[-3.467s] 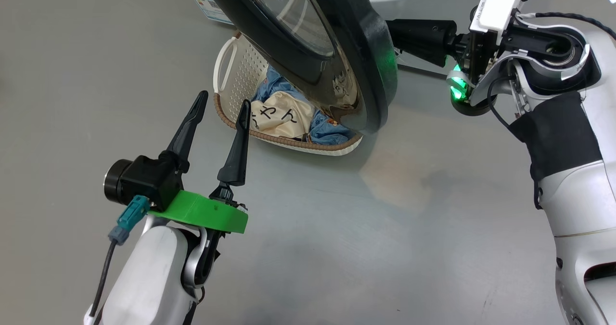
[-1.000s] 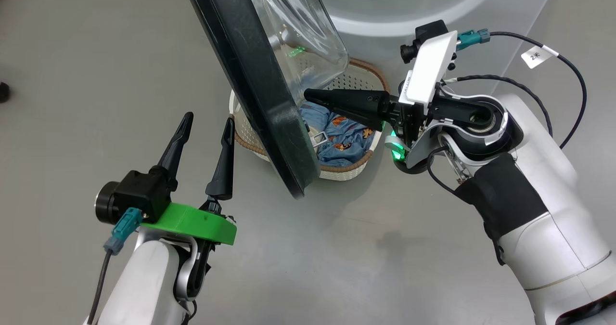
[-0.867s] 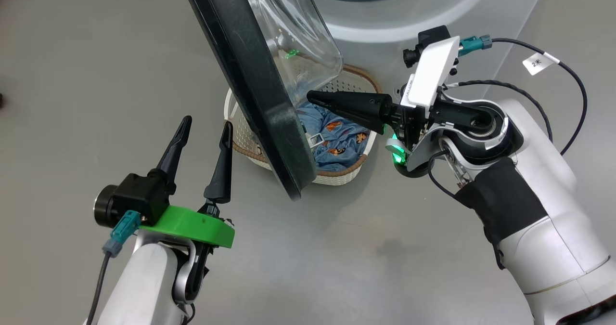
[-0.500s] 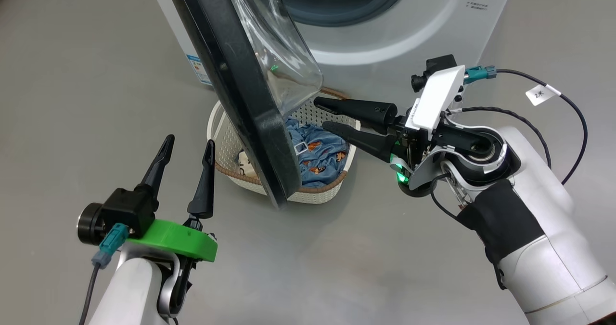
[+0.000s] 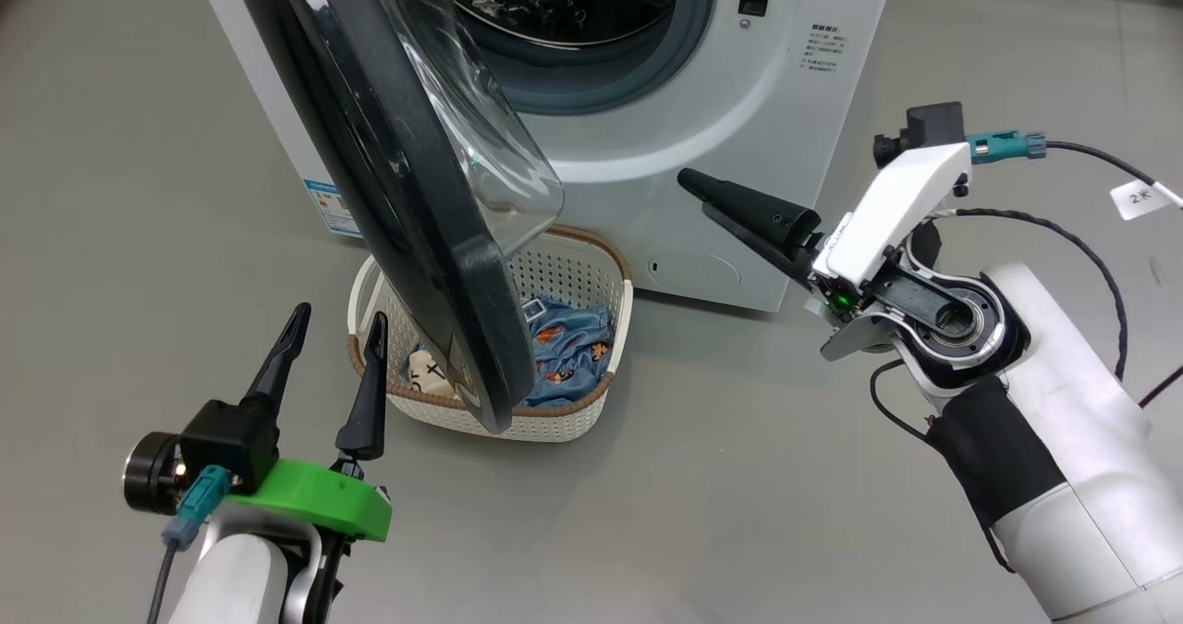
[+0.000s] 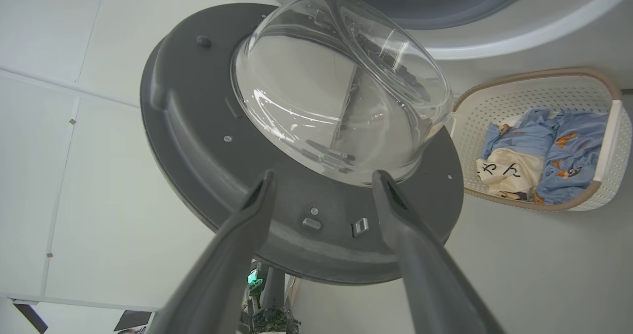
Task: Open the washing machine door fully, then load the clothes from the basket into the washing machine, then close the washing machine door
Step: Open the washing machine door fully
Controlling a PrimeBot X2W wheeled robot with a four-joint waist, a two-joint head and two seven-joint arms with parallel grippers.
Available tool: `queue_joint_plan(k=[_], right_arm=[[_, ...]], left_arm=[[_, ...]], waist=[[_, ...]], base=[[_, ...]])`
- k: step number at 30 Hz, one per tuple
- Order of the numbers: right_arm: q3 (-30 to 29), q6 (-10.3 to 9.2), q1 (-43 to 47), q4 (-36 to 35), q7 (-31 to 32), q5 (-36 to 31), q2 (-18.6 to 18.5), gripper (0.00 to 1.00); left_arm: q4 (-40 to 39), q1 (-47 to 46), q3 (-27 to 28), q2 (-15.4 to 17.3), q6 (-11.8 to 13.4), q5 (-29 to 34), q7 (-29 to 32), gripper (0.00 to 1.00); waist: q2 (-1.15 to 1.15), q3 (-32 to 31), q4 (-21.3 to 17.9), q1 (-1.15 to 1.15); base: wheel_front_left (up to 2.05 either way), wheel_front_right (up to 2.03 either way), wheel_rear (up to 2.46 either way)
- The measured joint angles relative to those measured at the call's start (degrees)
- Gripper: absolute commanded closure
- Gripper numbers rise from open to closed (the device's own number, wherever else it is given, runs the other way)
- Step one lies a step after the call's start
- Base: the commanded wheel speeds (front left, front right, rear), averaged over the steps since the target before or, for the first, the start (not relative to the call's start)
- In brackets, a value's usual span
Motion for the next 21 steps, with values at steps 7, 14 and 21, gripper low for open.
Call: queue_joint_plan(k=[7, 14, 21], right_arm=[[2.3, 1.93, 0.69, -0.73, -6.46, -9.61, -3.23, 0.0], [5.46, 2.9, 0.9, -2.16, -14.95, -21.82, -6.72, 0.0], [8.62, 2.91, 2.3, -2.52, -23.81, -32.67, -9.15, 0.0]], left_arm=[[-0.11, 1.51, 1.0, 0.77, 0.0, 0.01, 0.0, 0.0], [-0.08, 2.72, 1.18, 1.21, 0.0, 0.41, 0.0, 0.0], [-0.14, 3.48, 1.21, 1.36, 0.0, 0.41, 0.0, 0.0]], waist=[[0.0, -1.43, -1.75, 0.0], [0.0, -2.88, -3.32, 0.0], [0.0, -3.99, -4.35, 0.0]], base=[[0.0, 0.0, 0.0], [0.0, 0.0, 0.0], [0.0, 0.0, 0.0]])
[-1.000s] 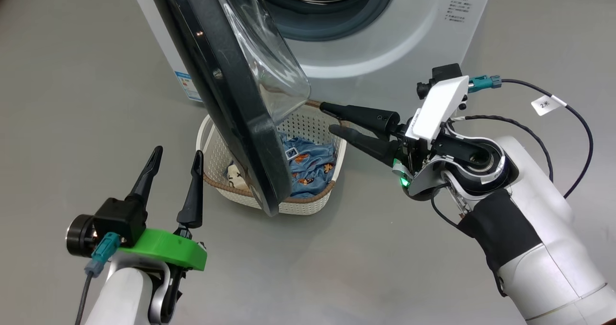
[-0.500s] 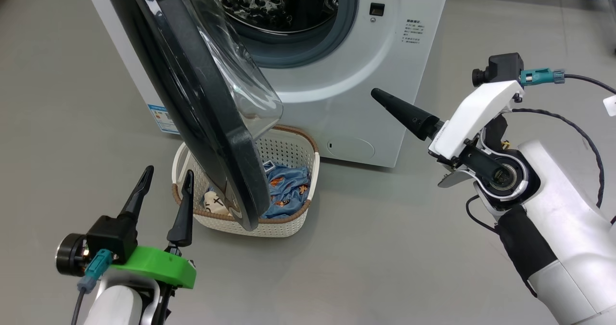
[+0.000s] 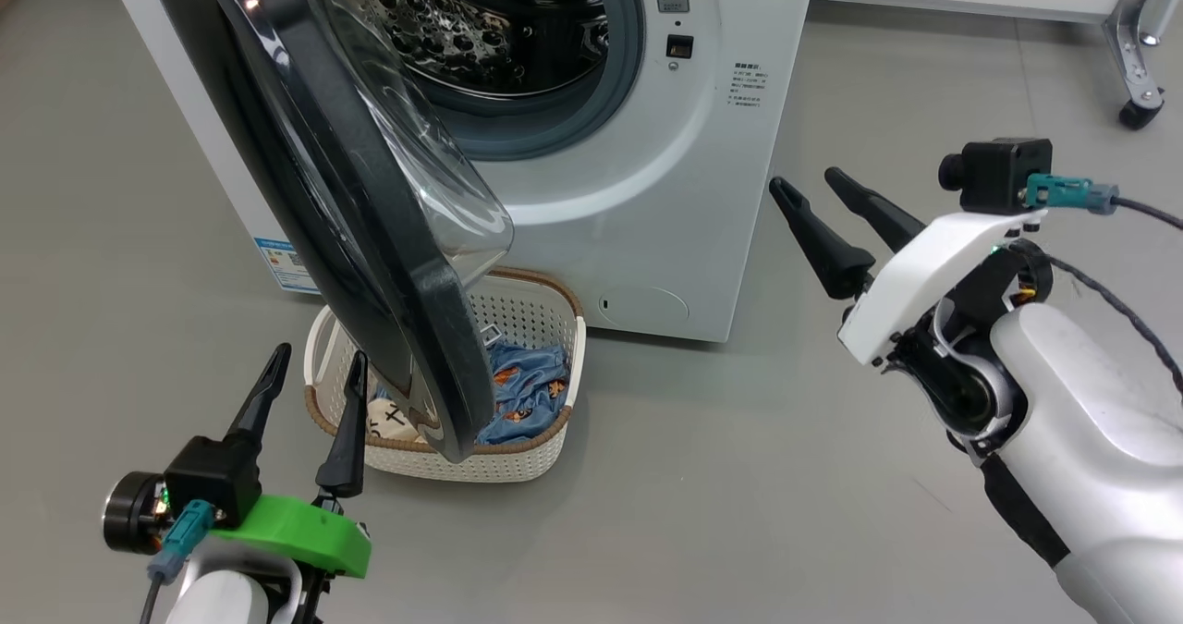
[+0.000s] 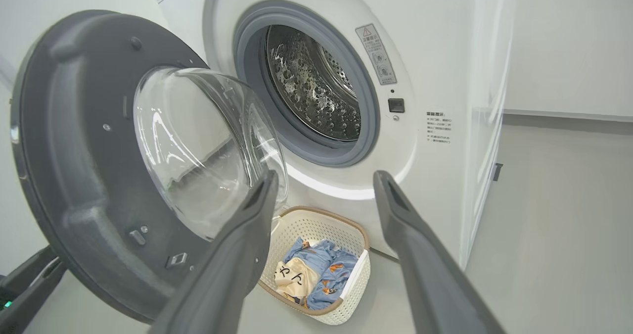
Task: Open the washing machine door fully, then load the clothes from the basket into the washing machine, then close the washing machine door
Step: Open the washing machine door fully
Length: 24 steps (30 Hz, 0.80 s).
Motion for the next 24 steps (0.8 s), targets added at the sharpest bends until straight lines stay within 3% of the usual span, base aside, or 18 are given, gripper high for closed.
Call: queue_joint_plan(k=[7, 19, 24], right_arm=[[2.0, -0.47, 3.63, 1.05, -6.88, -6.98, -1.81, 0.0], [2.19, -6.75, 9.4, 2.64, -18.5, -15.37, -3.83, 0.0], [0.81, -9.28, 11.37, 2.64, -19.01, -16.93, -5.03, 0.0]], left_arm=[[0.02, 1.6, 0.25, 0.23, 0.0, 0.0, 0.0, 0.0], [-0.46, 3.38, 2.74, 0.45, 0.0, 0.0, 0.0, 0.0], [-0.8, 3.83, 3.76, 0.42, 0.0, 0.0, 0.0, 0.0]], waist=[[0.0, -0.89, -0.9, 0.0], [0.0, -1.77, -3.91, 0.0], [0.0, -2.0, -5.55, 0.0]], base=[[0.0, 0.0, 0.0], [0.0, 0.0, 0.0], [0.0, 0.0, 0.0]])
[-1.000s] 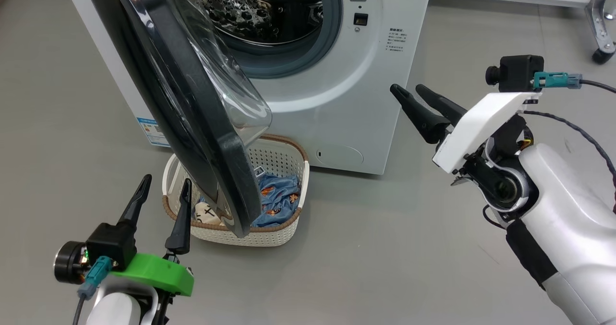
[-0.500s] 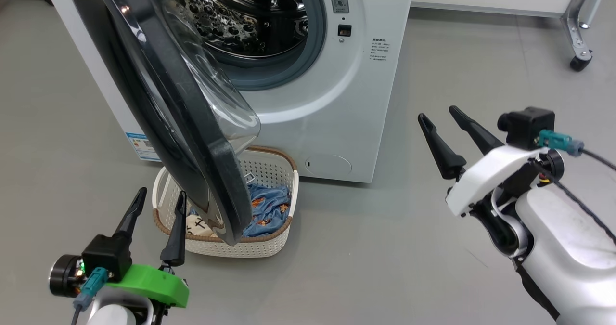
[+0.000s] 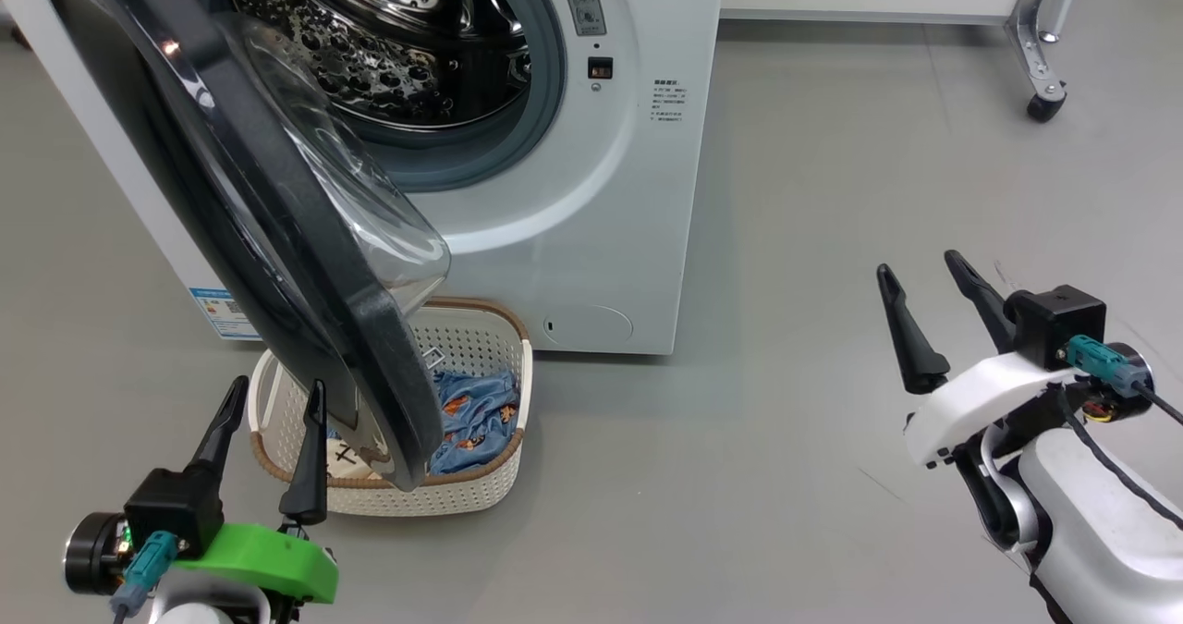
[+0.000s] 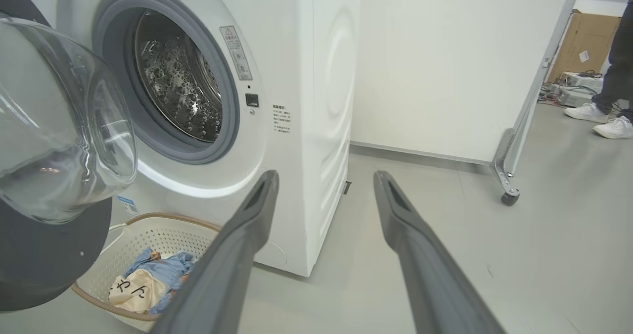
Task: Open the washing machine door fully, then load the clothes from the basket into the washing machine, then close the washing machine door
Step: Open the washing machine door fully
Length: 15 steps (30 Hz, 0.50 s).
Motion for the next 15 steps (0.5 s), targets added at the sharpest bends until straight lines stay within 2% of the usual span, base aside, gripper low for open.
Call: queue_joint_plan(k=[3, 12, 15], right_arm=[[-1.83, -1.41, 2.04, 0.1, -0.07, 0.1, -0.15, 0.0], [-5.77, -2.5, 7.27, -1.19, -0.32, -1.64, -1.9, 0.0], [-7.5, -2.87, 10.07, -2.35, -0.32, -1.81, -1.33, 0.0]], left_arm=[[-0.09, 0.54, 0.64, -0.07, 0.0, 0.01, 0.0, 0.0], [-0.03, 1.26, 1.32, -0.48, 0.0, 0.24, 0.0, 0.0], [-0.04, 1.54, 2.05, -0.6, 0.0, 0.42, 0.0, 0.0]], waist=[[0.0, -0.17, -0.88, 0.0], [0.0, -0.61, -2.12, 0.0], [0.0, -0.73, -2.22, 0.0]], base=[[0.0, 0.0, 0.0], [0.0, 0.0, 0.0], [0.0, 0.0, 0.0]])
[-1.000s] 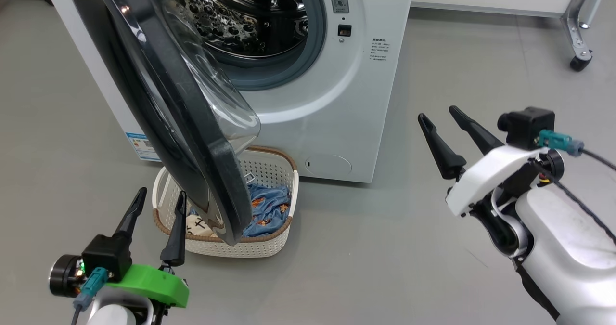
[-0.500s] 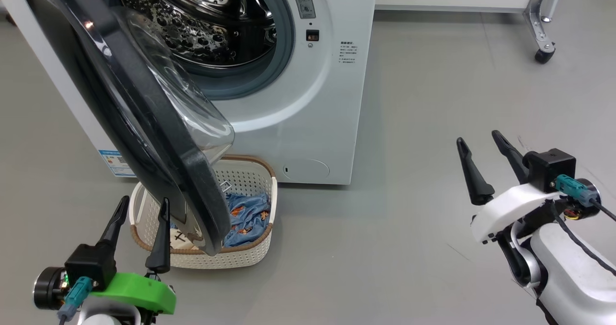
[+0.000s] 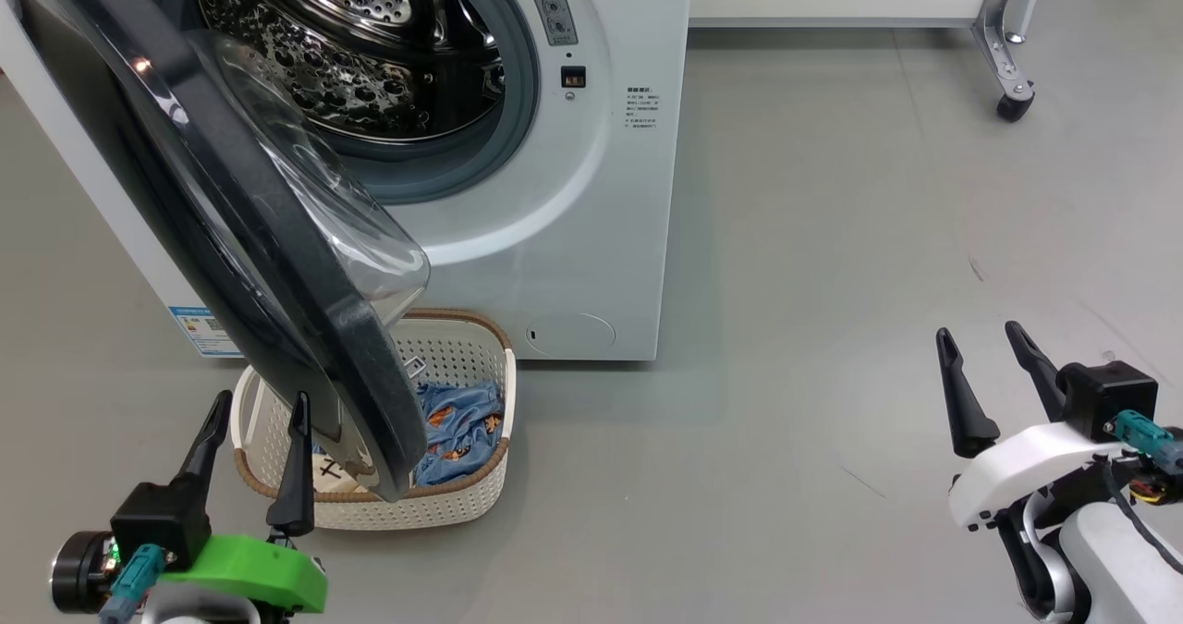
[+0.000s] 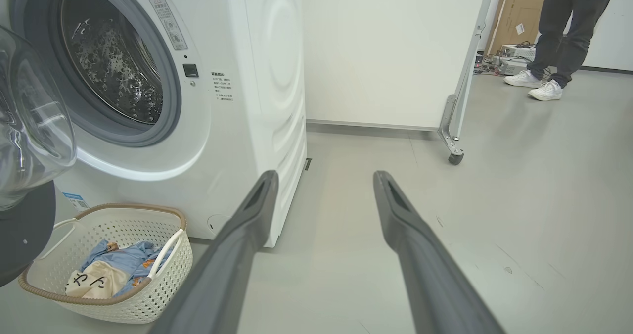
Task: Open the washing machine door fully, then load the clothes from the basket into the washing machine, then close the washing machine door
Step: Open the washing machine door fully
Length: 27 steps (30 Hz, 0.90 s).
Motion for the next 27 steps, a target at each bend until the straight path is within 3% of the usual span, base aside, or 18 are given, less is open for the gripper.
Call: queue_joint_plan(k=[27], right_arm=[[-11.31, -0.56, 15.4, -9.54, 0.0, -11.63, 4.23, 0.0]], left_arm=[[-0.78, 3.55, 2.81, -1.78, 0.0, 1.41, 0.0, 0.0]], waist=[[0.0, -0.47, -0.65, 0.0]], base=[[0.0, 0.0, 0.0]])
